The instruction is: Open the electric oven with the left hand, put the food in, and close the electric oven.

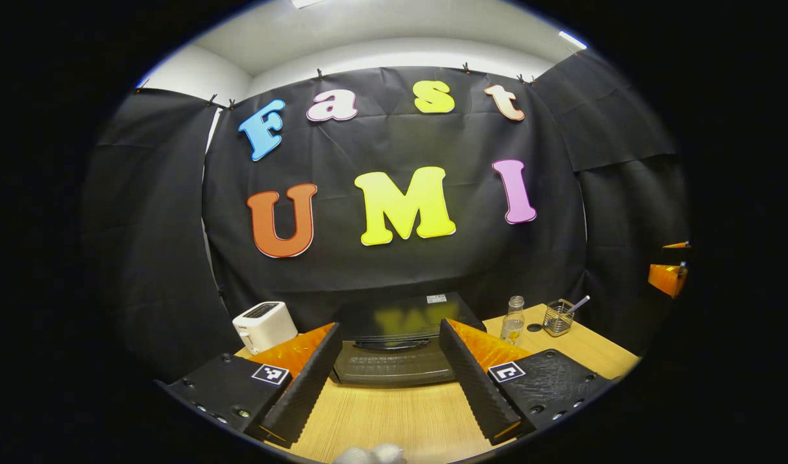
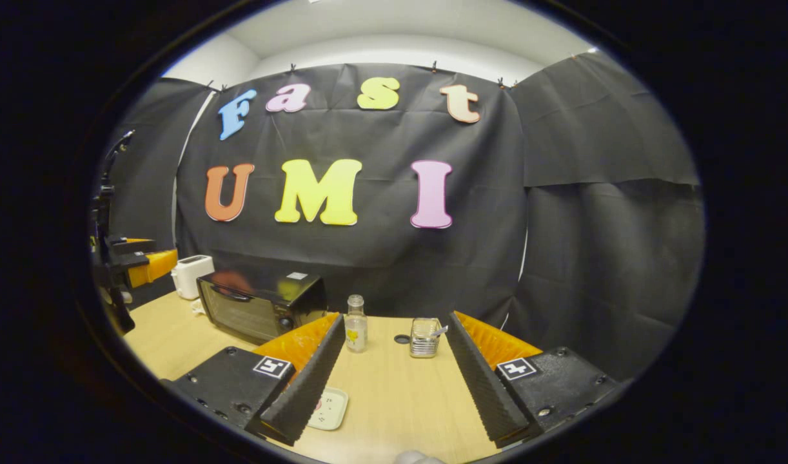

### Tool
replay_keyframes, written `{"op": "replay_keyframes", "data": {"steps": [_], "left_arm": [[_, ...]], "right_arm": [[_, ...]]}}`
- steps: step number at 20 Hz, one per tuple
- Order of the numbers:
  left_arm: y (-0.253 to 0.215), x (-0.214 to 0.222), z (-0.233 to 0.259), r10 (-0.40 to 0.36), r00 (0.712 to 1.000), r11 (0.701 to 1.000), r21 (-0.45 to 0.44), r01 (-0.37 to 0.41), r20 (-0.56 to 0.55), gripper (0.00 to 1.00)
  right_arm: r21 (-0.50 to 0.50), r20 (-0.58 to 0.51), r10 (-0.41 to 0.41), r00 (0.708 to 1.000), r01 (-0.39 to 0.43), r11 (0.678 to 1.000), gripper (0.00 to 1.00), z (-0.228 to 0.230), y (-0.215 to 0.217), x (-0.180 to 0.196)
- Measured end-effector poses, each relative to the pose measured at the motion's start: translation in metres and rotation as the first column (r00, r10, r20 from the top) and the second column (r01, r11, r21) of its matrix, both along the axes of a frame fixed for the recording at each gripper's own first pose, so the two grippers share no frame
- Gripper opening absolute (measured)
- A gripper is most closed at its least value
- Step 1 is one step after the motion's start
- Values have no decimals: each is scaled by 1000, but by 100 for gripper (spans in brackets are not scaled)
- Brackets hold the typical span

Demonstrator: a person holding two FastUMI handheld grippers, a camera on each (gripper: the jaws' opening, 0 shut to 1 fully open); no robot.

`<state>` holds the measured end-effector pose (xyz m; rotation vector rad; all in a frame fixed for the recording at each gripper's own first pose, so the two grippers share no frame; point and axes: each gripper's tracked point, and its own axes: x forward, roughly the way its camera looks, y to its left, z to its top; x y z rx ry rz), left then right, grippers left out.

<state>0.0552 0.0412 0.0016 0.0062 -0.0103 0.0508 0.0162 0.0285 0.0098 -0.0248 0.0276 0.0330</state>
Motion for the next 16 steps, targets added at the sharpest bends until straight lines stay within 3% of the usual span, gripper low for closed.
{"op": "replay_keyframes", "data": {"steps": [8, 16], "left_arm": [[9, 78, -17, -16, 1000, 1000, 12, 16, -14, 96], [7, 150, -80, -55, 989, 998, -37, 50, -139, 96]], "right_arm": [[16, -22, -16, 1000, 17, 1000, 100, 8, 0, -8], [5, -71, -79, 994, 80, 997, 100, 1, -7, -23]]}}
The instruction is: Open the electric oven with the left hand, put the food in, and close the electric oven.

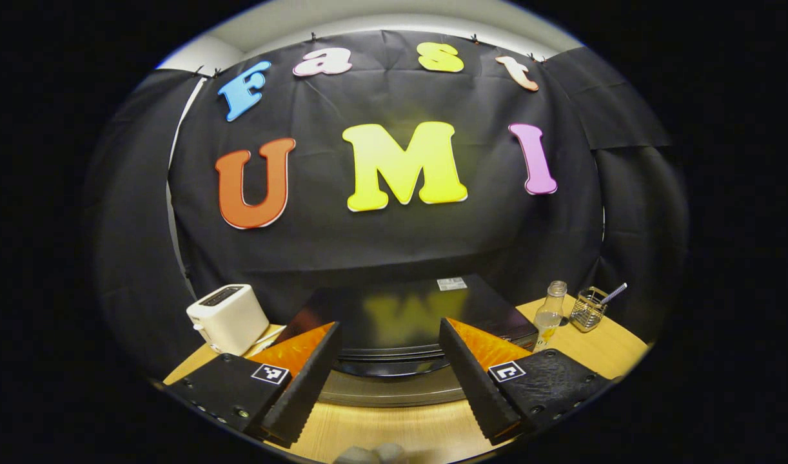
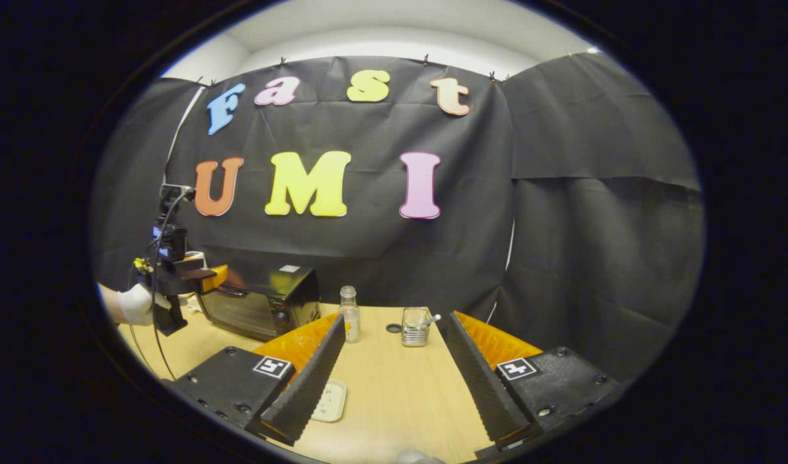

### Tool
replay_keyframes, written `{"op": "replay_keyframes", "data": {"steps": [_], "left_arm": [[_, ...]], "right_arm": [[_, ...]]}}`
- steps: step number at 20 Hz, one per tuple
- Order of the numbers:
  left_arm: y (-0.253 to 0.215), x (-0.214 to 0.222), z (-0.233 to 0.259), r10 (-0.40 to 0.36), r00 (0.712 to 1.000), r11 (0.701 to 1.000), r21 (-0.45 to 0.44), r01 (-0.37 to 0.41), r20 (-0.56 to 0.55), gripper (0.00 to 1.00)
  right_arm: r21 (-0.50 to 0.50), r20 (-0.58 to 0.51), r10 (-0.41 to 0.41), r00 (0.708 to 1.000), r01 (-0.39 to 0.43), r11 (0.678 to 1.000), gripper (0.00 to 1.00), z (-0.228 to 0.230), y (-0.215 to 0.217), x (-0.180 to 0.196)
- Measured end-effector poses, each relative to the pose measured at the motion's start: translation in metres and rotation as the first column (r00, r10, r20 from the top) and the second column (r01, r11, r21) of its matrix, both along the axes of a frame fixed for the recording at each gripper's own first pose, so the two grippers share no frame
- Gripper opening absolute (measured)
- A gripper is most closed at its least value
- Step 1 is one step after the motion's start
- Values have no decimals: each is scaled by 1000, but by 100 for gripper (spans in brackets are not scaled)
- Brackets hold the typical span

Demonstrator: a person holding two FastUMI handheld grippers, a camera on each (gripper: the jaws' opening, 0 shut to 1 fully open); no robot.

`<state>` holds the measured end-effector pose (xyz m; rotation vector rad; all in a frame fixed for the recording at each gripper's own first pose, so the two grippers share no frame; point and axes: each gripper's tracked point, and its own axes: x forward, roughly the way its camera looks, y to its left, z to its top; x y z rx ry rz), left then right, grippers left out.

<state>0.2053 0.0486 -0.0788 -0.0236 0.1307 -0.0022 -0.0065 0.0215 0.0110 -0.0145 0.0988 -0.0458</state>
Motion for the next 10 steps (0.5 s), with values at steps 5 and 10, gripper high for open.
{"op": "replay_keyframes", "data": {"steps": [5, 10], "left_arm": [[4, 25, -31, -8, 998, 1000, -30, 6, -65, 97], [3, 14, -39, -25, 994, 999, -50, 20, -110, 95]], "right_arm": [[2, -26, -30, 999, 30, 1000, 100, -4, 3, -9], [-1, -33, -39, 999, 39, 999, 100, -11, 9, -18]]}}
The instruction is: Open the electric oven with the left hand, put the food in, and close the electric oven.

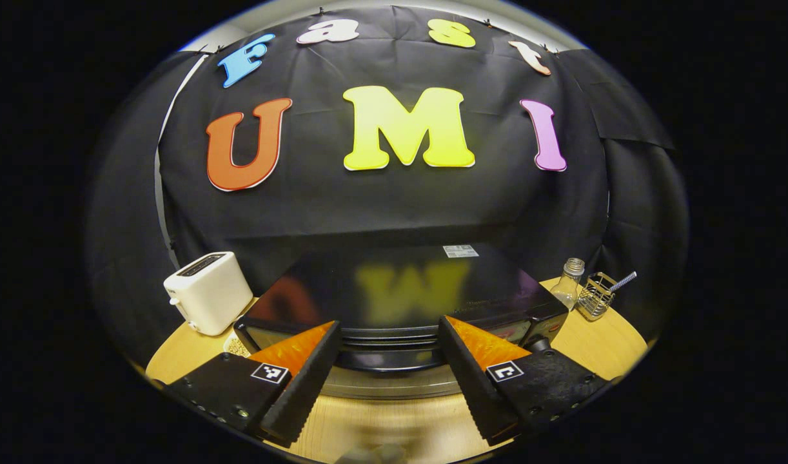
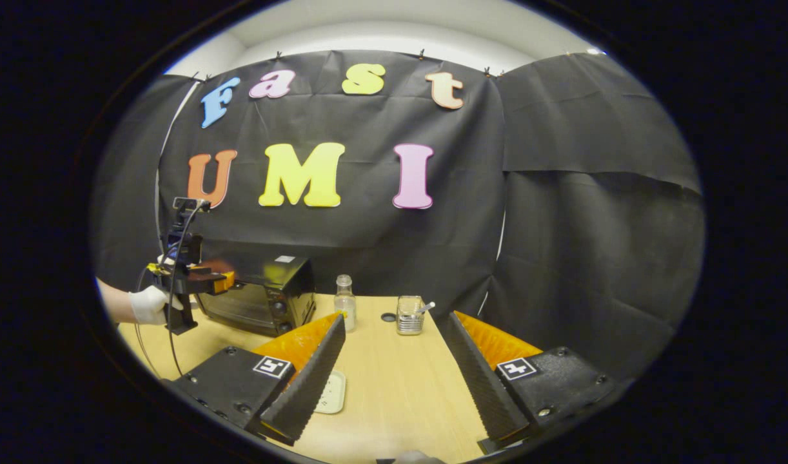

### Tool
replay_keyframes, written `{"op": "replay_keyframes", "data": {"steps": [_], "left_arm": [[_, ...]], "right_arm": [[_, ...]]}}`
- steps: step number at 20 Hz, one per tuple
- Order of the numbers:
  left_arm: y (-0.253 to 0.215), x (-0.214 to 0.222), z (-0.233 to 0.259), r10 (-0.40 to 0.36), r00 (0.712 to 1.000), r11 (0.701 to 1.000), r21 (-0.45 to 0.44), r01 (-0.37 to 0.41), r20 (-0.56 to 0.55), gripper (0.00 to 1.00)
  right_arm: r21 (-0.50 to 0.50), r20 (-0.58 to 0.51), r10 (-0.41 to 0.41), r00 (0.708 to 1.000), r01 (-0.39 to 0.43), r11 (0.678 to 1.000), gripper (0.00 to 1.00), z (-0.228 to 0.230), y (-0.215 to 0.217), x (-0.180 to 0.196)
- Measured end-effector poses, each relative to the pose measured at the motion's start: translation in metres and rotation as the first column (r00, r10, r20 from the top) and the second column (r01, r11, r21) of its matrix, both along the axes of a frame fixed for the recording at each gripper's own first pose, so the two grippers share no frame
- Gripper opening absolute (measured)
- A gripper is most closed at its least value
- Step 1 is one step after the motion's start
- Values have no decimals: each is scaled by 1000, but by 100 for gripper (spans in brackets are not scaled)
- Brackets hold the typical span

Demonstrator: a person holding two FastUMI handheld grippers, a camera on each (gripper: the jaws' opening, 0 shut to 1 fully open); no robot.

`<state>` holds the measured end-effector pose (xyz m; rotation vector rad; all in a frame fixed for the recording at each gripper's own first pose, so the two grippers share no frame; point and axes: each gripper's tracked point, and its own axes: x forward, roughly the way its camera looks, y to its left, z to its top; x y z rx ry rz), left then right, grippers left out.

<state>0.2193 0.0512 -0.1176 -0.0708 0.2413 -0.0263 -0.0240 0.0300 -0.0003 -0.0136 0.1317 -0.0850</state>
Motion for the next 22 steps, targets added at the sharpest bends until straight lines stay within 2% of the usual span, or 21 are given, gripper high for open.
{"op": "replay_keyframes", "data": {"steps": [10, 17, 22], "left_arm": [[-4, -59, -18, -28, 999, 1000, 9, 28, -41, 96], [-11, -110, -61, -45, 993, 999, 13, 47, -108, 96], [-15, -126, -85, -51, 991, 998, 24, 54, -126, 96]], "right_arm": [[19, -1, -1, 1000, 1, 1000, 100, -8, 4, -23], [20, -13, 9, 1000, -9, 1000, 100, -18, 7, -36], [11, -38, 5, 999, -5, 1000, 100, -29, 6, -42]]}}
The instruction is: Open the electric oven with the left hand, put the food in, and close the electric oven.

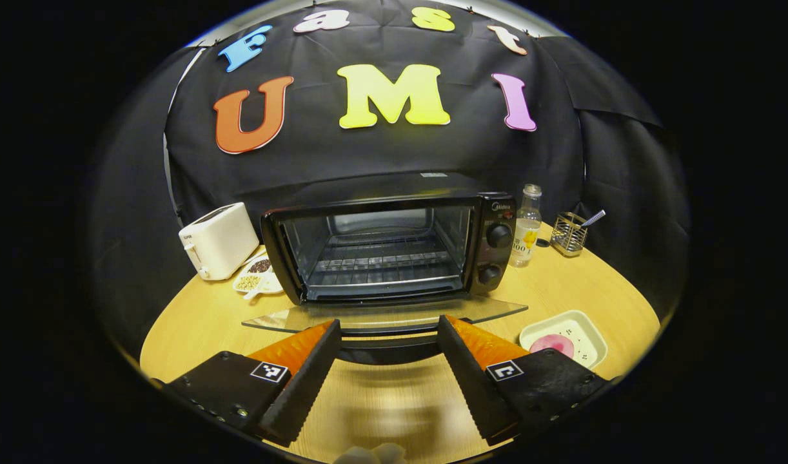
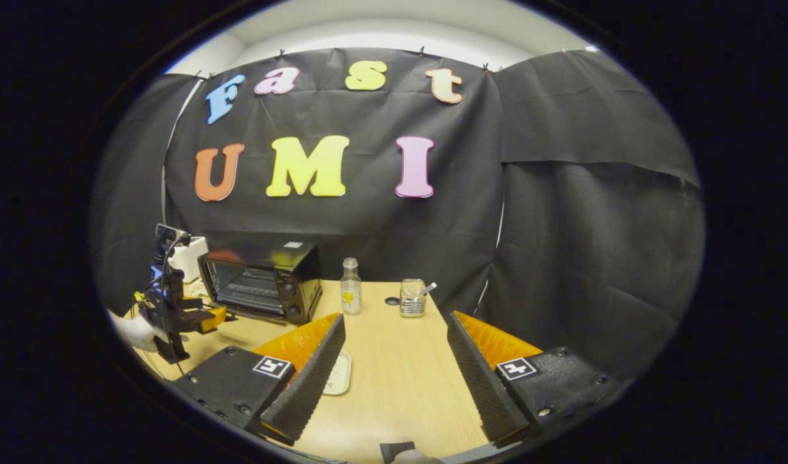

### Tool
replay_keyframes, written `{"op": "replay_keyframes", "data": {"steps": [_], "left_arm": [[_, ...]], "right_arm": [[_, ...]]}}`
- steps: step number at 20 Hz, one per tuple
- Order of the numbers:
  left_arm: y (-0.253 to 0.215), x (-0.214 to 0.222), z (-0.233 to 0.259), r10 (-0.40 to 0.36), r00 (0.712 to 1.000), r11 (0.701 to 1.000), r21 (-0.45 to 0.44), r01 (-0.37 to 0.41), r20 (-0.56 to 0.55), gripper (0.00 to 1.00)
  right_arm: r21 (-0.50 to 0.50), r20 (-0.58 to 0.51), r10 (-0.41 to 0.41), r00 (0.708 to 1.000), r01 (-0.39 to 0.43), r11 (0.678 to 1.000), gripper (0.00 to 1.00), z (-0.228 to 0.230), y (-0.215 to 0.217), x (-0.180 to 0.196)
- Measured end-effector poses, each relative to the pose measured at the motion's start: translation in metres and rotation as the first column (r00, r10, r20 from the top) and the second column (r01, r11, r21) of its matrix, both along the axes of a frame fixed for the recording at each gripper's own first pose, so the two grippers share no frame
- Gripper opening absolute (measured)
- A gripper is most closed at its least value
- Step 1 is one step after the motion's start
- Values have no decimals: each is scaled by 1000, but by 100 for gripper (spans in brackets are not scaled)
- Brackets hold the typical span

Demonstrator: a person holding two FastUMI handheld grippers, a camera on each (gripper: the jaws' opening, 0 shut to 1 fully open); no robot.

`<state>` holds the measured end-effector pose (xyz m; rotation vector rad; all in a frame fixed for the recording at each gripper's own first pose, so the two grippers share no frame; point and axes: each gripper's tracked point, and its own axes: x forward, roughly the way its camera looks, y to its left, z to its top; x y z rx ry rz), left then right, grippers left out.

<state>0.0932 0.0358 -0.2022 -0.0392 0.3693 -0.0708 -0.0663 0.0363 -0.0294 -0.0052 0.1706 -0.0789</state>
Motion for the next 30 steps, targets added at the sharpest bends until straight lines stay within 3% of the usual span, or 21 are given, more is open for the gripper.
{"op": "replay_keyframes", "data": {"steps": [9, 14, 25, 30], "left_arm": [[-14, -22, -51, -35, 994, 997, 58, 41, -100, 94], [-20, -27, -78, -36, 982, 999, 34, 43, -185, 95], [-23, -26, -80, -33, 982, 999, 35, 40, -185, 95], [-16, -24, -59, -17, 993, 999, 43, 22, -115, 95]], "right_arm": [[-3, -34, -17, 999, 17, 1000, 100, -17, -3, -7], [-9, -52, -10, 999, 9, 1000, 100, -23, 0, -6], [-12, -59, 5, 998, -6, 1000, 100, -25, 1, -6], [-15, -52, 14, 999, -15, 1000, 100, -18, 3, -4]]}}
